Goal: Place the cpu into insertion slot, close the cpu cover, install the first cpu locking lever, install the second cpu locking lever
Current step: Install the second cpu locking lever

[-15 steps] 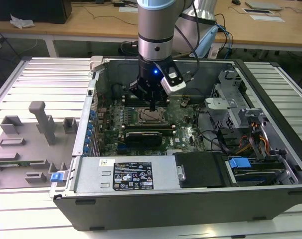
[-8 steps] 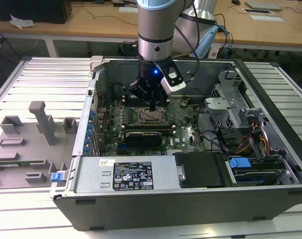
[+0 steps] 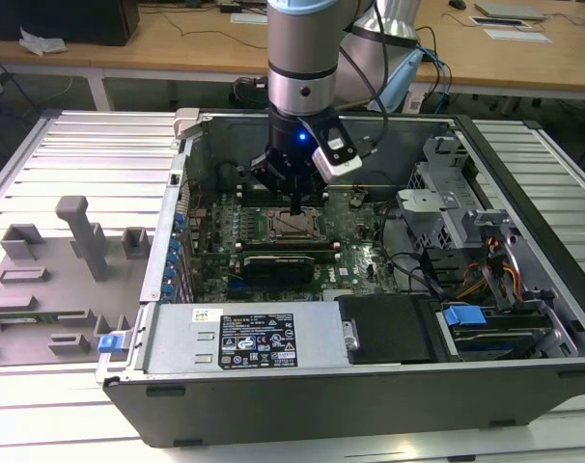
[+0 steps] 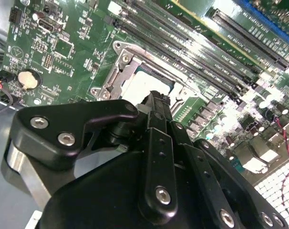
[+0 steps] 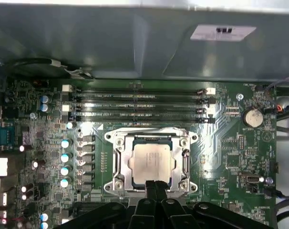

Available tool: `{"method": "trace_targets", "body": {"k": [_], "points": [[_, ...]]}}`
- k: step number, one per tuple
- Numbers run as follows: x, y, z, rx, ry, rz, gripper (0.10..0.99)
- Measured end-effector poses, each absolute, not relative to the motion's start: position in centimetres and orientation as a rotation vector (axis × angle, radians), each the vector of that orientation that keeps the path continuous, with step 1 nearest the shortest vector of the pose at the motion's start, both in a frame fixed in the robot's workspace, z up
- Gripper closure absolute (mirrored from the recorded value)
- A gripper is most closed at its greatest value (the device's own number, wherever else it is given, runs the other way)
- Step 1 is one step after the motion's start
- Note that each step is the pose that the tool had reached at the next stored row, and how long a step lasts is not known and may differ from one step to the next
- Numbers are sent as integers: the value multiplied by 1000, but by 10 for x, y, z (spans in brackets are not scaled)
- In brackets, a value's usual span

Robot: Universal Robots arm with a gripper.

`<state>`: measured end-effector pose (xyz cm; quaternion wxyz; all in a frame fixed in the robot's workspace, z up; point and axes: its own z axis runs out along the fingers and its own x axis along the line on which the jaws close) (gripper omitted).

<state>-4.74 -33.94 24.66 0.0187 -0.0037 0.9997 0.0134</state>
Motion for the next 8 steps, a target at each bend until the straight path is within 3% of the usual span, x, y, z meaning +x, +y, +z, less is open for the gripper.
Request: {"method": "trace_targets", "body": {"k": [5,8], "points": [[-47,-364,246,-11,3104,42,980],[-49,-365,239,-11,3104,43,980]]}}
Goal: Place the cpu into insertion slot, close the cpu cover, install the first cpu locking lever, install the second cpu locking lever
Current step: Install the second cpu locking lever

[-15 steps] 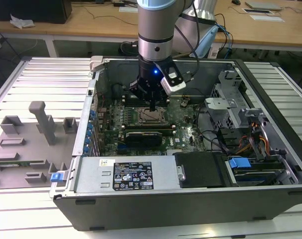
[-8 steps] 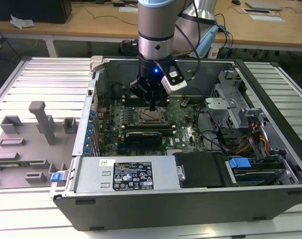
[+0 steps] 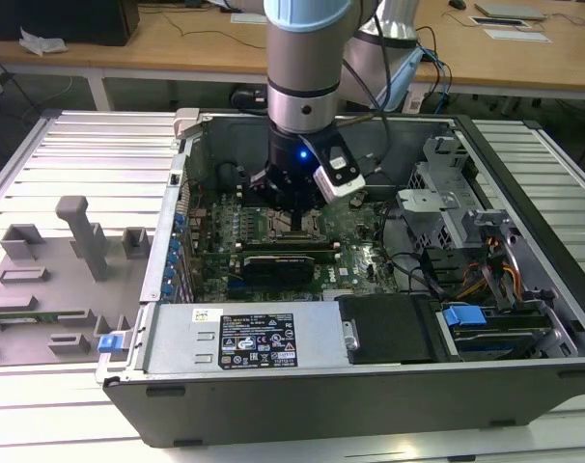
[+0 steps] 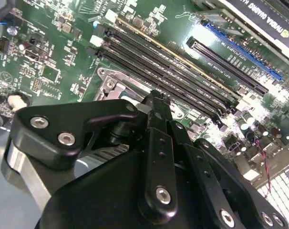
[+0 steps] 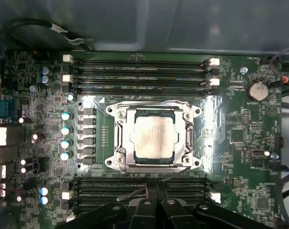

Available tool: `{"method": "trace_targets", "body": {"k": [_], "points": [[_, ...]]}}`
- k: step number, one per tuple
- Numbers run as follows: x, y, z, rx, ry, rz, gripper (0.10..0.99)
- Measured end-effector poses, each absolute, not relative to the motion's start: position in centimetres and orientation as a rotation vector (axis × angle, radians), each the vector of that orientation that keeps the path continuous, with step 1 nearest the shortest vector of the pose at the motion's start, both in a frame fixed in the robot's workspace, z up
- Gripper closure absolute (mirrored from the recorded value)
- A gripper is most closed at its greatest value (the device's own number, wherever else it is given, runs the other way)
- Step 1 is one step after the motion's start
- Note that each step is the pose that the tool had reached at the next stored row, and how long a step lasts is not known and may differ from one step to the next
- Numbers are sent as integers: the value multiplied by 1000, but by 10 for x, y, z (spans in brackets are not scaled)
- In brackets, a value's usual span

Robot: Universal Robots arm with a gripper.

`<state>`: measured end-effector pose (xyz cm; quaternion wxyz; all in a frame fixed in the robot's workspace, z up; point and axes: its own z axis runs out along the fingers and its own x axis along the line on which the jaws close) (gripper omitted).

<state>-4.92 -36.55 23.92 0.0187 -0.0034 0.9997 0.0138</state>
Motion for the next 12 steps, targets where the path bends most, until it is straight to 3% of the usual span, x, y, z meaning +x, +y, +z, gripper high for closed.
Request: {"method": "trace_targets", "body": {"k": [12], "points": [[-64,-366,229,-7,3095,68,980]]}}
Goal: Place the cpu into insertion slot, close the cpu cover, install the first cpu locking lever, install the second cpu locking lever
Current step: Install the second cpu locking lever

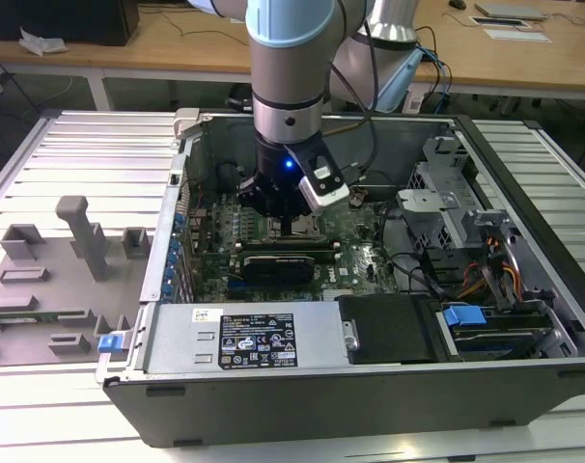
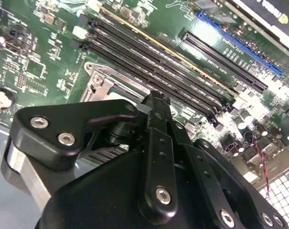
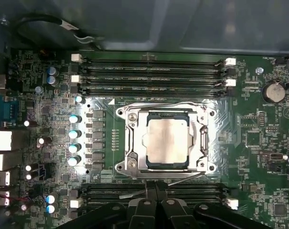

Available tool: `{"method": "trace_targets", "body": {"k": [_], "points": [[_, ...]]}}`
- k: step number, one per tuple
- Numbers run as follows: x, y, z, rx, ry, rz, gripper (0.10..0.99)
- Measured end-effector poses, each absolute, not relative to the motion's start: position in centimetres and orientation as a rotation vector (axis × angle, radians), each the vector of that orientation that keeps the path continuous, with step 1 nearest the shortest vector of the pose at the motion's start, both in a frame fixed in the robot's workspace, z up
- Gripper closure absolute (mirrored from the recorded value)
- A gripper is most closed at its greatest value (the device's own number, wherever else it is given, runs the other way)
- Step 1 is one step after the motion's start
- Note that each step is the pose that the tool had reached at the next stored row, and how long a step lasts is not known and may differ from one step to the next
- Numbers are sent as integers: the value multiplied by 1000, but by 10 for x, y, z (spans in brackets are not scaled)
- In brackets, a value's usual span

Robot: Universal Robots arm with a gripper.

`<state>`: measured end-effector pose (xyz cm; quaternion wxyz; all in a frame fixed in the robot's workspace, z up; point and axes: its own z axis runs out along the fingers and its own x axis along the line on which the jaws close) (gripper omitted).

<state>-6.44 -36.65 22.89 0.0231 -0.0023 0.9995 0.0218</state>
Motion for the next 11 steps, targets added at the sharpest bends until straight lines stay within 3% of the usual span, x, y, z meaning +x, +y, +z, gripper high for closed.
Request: {"method": "trace_targets", "body": {"k": [11], "points": [[-70,-381,222,-4,3088,212,980]]}}
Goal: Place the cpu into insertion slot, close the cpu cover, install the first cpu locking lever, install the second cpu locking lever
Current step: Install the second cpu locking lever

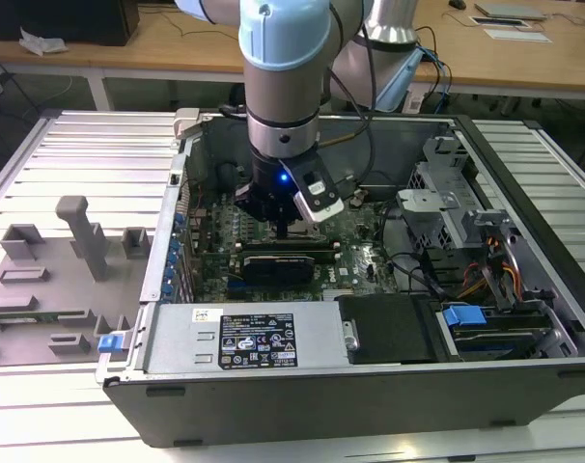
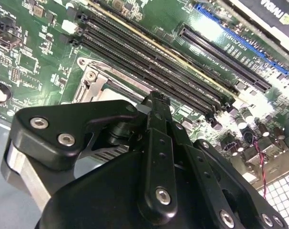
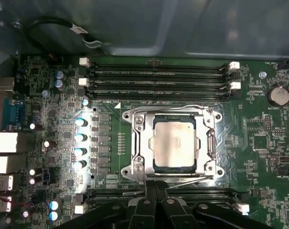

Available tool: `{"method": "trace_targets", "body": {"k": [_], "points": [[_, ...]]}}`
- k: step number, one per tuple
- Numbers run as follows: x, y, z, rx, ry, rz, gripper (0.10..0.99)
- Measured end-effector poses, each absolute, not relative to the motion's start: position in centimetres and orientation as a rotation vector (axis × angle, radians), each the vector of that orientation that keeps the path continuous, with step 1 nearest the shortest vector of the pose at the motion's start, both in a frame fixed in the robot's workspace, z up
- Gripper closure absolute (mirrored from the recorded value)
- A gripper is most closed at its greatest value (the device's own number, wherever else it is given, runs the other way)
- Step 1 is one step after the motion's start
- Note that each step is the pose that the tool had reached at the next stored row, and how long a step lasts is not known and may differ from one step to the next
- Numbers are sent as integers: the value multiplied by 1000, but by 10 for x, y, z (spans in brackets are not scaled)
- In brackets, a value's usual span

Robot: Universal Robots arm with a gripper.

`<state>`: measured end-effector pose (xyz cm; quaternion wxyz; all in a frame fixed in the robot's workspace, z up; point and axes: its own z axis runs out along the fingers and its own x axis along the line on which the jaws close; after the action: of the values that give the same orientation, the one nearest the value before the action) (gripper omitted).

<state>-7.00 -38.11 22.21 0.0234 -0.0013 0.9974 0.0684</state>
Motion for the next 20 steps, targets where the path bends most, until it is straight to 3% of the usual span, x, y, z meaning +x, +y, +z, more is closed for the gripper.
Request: {"method": "trace_targets", "body": {"k": [20], "points": [[-92,-391,204,-1,3075,349,980]]}}
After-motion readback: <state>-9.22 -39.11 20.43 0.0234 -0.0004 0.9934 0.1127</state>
